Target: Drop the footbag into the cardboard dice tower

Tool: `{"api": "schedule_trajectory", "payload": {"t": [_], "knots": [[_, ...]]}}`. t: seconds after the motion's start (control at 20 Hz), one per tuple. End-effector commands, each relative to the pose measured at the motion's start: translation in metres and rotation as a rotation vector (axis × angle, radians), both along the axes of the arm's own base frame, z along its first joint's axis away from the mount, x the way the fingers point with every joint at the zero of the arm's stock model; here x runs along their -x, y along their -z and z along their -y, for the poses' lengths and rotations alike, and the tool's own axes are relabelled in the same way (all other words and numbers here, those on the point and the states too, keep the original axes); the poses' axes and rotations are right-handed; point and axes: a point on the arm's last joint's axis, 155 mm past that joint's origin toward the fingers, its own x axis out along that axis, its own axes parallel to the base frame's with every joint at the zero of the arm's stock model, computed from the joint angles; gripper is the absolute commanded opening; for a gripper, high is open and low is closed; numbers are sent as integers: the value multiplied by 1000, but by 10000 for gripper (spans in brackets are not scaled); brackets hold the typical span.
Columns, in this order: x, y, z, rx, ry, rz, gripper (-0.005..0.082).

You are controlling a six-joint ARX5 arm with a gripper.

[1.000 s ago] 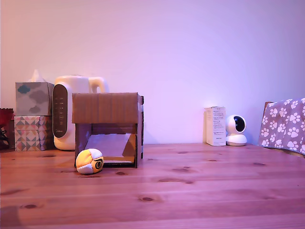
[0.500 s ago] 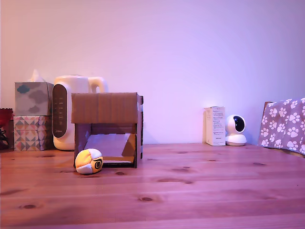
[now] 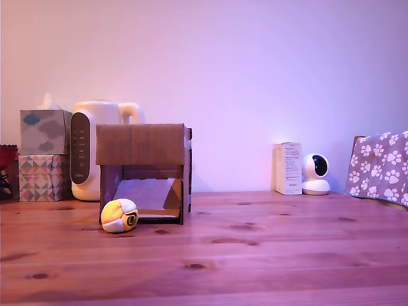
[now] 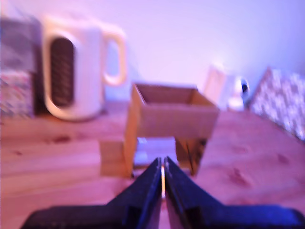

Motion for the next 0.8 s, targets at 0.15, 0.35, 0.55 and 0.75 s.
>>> {"api": "schedule_trajectory", "payload": {"t": [0.15,0.35,0.55,0.75], "knots": [[-17,30,26,-47,97,-118,-19],[-31,61,57,-66,192,-203,-19],[-44,91,81,-84,250,-260,-19],[-60,113,89,-102,242,-281,-19]]}}
